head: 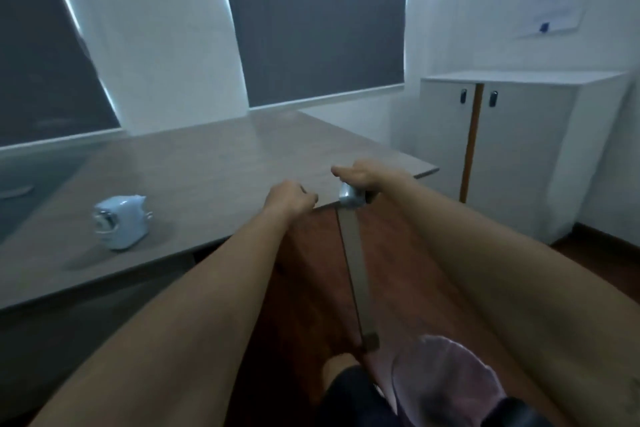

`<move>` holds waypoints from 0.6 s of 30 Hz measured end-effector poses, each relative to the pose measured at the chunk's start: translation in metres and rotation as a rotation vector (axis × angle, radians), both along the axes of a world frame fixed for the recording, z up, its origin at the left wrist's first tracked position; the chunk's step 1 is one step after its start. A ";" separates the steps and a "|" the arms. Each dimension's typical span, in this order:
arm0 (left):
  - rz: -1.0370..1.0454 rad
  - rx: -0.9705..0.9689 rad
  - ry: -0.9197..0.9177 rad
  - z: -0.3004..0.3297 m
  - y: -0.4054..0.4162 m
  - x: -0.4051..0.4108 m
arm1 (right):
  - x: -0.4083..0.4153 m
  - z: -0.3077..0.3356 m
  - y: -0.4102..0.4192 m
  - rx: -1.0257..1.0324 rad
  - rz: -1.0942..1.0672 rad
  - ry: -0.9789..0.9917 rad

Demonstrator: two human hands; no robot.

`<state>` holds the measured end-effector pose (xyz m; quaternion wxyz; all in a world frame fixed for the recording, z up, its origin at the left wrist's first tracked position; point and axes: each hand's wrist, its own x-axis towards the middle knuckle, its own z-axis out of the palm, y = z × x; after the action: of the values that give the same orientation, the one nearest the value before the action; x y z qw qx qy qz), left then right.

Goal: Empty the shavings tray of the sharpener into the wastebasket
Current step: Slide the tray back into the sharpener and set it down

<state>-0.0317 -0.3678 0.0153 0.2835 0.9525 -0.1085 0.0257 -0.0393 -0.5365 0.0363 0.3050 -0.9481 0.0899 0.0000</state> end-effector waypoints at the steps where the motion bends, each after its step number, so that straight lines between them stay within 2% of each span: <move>1: 0.033 -0.007 -0.022 0.009 0.016 0.002 | 0.005 0.008 0.015 0.039 0.017 -0.013; 5: 0.208 -0.037 -0.170 0.030 0.082 0.008 | 0.024 0.020 0.073 0.137 0.085 -0.026; 10: 0.475 -0.088 -0.409 0.029 0.176 0.009 | 0.043 0.014 0.156 0.151 0.216 -0.131; 14: 0.650 -0.163 -0.430 0.010 0.234 0.011 | 0.054 0.006 0.209 0.116 0.269 -0.241; 18: 0.721 -0.261 -0.345 -0.012 0.271 0.019 | 0.071 -0.008 0.247 0.325 0.234 -0.279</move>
<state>-0.0125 -0.0972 0.0031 0.3522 0.8673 0.1901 0.2959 0.0318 -0.2890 0.0283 0.4609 -0.8813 -0.0647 -0.0812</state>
